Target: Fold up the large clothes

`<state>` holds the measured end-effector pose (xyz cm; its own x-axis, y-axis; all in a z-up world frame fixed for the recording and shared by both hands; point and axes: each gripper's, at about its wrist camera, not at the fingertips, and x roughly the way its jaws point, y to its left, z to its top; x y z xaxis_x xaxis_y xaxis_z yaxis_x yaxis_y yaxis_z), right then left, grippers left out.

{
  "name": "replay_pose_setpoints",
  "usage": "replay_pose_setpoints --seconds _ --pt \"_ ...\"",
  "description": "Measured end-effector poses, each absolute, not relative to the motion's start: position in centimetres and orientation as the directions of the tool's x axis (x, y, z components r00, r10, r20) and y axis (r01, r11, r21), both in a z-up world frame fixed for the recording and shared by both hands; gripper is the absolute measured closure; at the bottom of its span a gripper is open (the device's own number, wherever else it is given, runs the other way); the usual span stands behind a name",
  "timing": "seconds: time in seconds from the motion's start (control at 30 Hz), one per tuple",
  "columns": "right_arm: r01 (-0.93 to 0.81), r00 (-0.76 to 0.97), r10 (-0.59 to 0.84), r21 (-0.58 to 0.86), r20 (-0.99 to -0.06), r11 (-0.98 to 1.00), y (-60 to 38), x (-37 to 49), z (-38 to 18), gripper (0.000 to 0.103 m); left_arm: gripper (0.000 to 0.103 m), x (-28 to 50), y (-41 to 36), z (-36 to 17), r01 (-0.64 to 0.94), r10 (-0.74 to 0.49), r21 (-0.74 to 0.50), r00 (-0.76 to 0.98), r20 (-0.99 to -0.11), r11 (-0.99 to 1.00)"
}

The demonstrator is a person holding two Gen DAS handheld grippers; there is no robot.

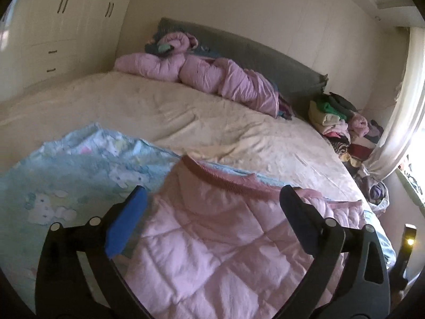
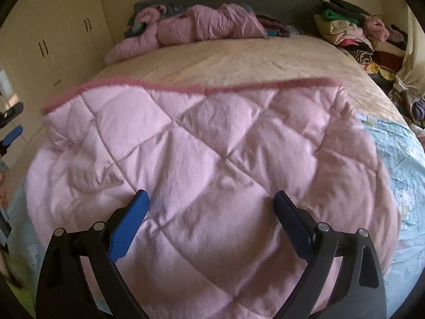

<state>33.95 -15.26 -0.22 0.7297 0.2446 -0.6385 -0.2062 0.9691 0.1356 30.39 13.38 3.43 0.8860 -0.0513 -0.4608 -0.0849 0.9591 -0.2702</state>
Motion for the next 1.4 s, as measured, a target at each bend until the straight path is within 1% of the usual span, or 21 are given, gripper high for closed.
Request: replay_pose_setpoints --seconds 0.03,0.07,0.13,0.17,0.23,0.3,0.37,0.43,0.5,0.53,0.57,0.67,0.7,0.73,0.77,0.83,0.9,0.97,1.1,1.27,1.4 --pt "-0.187 0.749 0.228 0.131 -0.622 0.974 -15.9 33.7 0.2 0.009 0.01 30.0 13.4 3.3 -0.105 -0.02 -0.24 0.884 -0.467 0.965" --pt "-0.137 0.787 0.178 0.114 -0.591 0.984 -17.3 33.2 0.9 0.009 0.01 29.7 13.6 2.8 -0.138 0.023 -0.208 0.879 -0.477 0.968" --pt "-0.047 0.824 0.081 0.075 -0.56 0.996 -19.2 32.8 1.5 0.008 0.01 29.2 14.5 1.0 -0.21 0.09 -0.184 0.857 -0.508 0.96" --pt "0.021 0.838 -0.003 0.027 -0.546 0.999 -20.7 32.4 1.8 0.008 0.01 29.1 15.3 -0.6 -0.232 0.084 -0.207 0.833 -0.547 0.95" --pt "0.068 0.835 -0.051 0.011 -0.548 0.998 -23.0 32.3 1.6 0.008 0.01 29.3 16.2 -3.6 -0.226 0.005 -0.288 0.794 -0.608 0.93" --pt "0.091 0.824 -0.056 0.034 -0.564 0.995 -24.7 32.0 1.1 0.008 0.01 29.6 16.3 -5.3 -0.215 -0.039 -0.311 0.763 -0.645 0.926" --pt "0.106 0.816 -0.038 0.083 -0.576 0.991 -26.6 31.6 0.5 0.008 0.01 29.7 15.8 -6.0 -0.205 -0.043 -0.299 0.756 -0.653 0.932" --pt "0.131 0.818 -0.045 0.11 -0.574 0.985 -27.8 31.5 0.2 0.008 0.01 29.9 14.9 -6.5 -0.176 -0.105 -0.344 0.743 -0.661 0.923" --pt "0.13 0.811 -0.026 0.137 -0.584 0.982 -28.7 31.5 -0.5 0.008 0.011 30.2 13.9 -6.8 -0.154 -0.121 -0.333 0.728 -0.675 0.93" --pt "0.13 0.808 -0.02 0.145 -0.589 0.981 -28.9 31.5 -0.6 0.008 0.016 30.4 13.2 -6.8 -0.147 -0.11 -0.308 0.725 -0.68 0.94" --pt "0.12 0.804 -0.009 0.147 -0.595 0.982 -29.0 31.5 -0.8 0.008 0.028 30.7 12.1 -7.0 -0.136 -0.097 -0.275 0.718 -0.689 0.952" --pt "0.064 0.791 0.031 0.134 -0.611 0.989 -28.2 32.3 -1.3 0.01 0.049 30.9 12.3 -7.3 -0.125 -0.104 -0.276 0.721 -0.685 0.953" --pt "0.053 0.791 0.035 0.124 -0.611 0.991 -27.9 32.6 -1.4 0.021 0.055 31.1 12.0 -7.4 -0.119 -0.104 -0.273 0.725 -0.68 0.955" --pt "0.04 0.792 0.031 0.102 -0.609 0.994 -27.4 32.7 -1.6 0.051 0.066 31.2 12.0 -7.3 -0.116 -0.101 -0.268 0.729 -0.677 0.957" --pt "0.039 0.793 0.017 0.078 -0.609 0.996 -27.3 33.0 -1.8 0.06 0.076 31.0 12.4 -7.1 -0.117 -0.098 -0.267 0.734 -0.672 0.957" --pt "0.049 0.806 -0.053 -0.023 -0.589 0.999 -25.8 32.7 -2.0 0.076 0.083 30.8 12.4 -6.2 -0.102 -0.109 -0.283 0.76 -0.641 0.954" --pt "0.053 0.825 -0.09 -0.082 -0.558 0.995 -24.6 32.2 -1.7 0.085 0.085 30.3 12.6 -5.3 -0.099 -0.093 -0.269 0.782 -0.617 0.958" --pt "0.08 0.852 -0.109 -0.078 -0.513 0.994 -24.3 31.8 -0.5 0.087 0.086 30.4 11.9 -4.3 -0.095 -0.072 -0.245 0.801 -0.594 0.965" --pt "0.119 0.871 -0.123 -0.038 -0.475 0.992 -24.8 32.8 1.3 0.089 0.087 31.7 12.7 -2.4 -0.087 -0.058 -0.235 0.834 -0.549 0.968" --pt "0.155 0.86 -0.133 0.003 -0.492 0.988 -25.4 36.0 1.9 0.089 0.087 33.4 14.2 -2.2 -0.102 -0.043 -0.247 0.853 -0.521 0.964" --pt "0.187 0.831 -0.147 0.02 -0.536 0.982 -25.9 38.4 0.8 0.089 0.088 34.7 13.9 -3.4 -0.117 -0.013 -0.201 0.836 -0.548 0.973"
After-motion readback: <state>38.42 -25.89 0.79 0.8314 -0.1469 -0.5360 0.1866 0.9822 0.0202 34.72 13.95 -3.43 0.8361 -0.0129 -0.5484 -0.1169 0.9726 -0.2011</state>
